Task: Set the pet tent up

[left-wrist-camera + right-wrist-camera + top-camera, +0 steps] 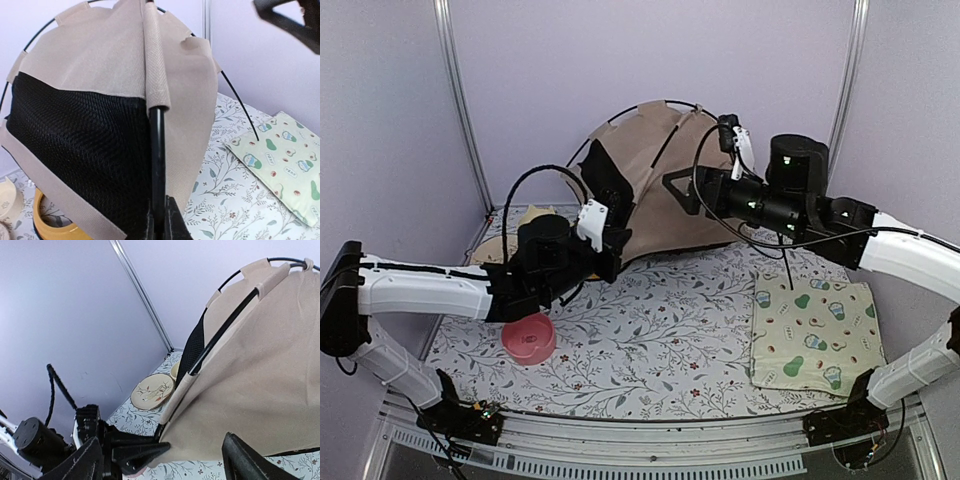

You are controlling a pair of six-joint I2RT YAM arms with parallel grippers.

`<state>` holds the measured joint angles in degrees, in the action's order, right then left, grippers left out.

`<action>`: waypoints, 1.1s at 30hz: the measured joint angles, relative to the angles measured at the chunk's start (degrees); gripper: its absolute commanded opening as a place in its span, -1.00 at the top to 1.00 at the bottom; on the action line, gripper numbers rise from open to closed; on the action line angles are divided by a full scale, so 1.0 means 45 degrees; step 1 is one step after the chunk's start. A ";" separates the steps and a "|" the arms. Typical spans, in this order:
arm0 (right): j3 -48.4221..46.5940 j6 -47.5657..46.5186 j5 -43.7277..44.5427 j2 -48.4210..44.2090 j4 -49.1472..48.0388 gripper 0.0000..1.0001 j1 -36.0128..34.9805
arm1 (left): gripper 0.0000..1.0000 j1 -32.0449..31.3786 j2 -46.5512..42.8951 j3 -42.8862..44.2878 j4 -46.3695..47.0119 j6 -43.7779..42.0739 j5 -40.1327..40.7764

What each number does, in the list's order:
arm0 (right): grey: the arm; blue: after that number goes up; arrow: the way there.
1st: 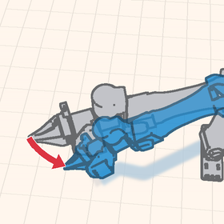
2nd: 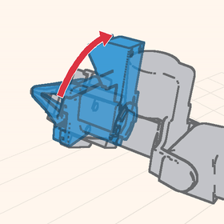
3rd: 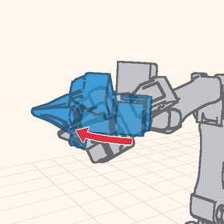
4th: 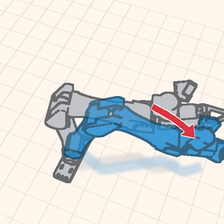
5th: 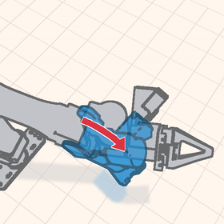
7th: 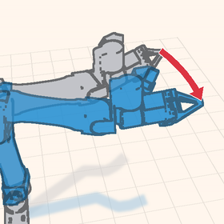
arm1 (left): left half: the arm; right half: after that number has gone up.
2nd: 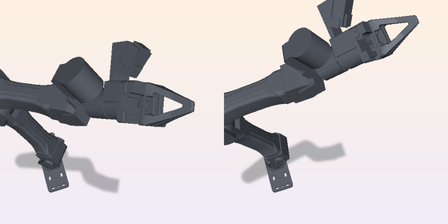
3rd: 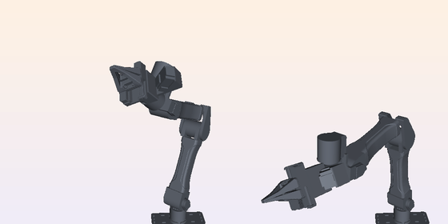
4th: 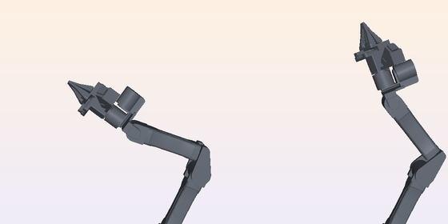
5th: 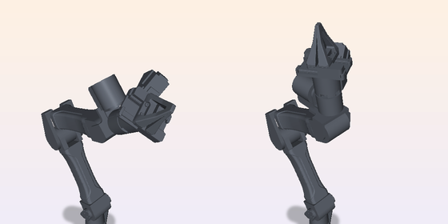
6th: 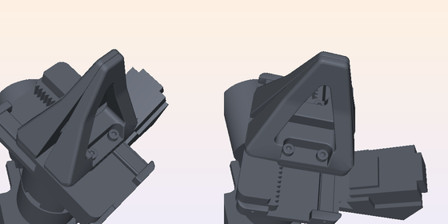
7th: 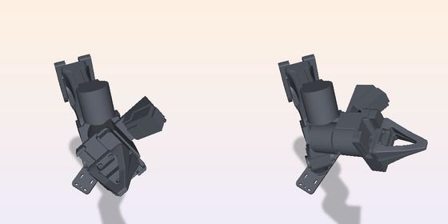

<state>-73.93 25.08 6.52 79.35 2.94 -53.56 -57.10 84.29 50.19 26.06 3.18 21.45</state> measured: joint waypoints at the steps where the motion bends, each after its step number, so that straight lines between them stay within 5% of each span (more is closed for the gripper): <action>1: 0.0175 -0.0350 -0.0117 -0.0442 -0.0053 -0.79 0.0034 | 1.00 0.0185 -0.0253 -0.0107 0.0039 -0.0214 -0.0151; 18: 0.2025 -0.2613 0.0685 -0.6232 0.2535 -0.95 0.1520 | 1.00 0.3575 -0.3604 0.0335 -0.1681 -0.2589 -0.4663; 33: 0.3050 -0.0520 0.1690 -0.7587 0.6708 -0.74 0.1608 | 1.00 0.5615 -0.3813 0.1122 -0.2623 -0.3133 -0.7839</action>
<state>-60.20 22.74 14.13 45.21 33.12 -46.33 -31.83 67.13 55.24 14.26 -10.92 -13.82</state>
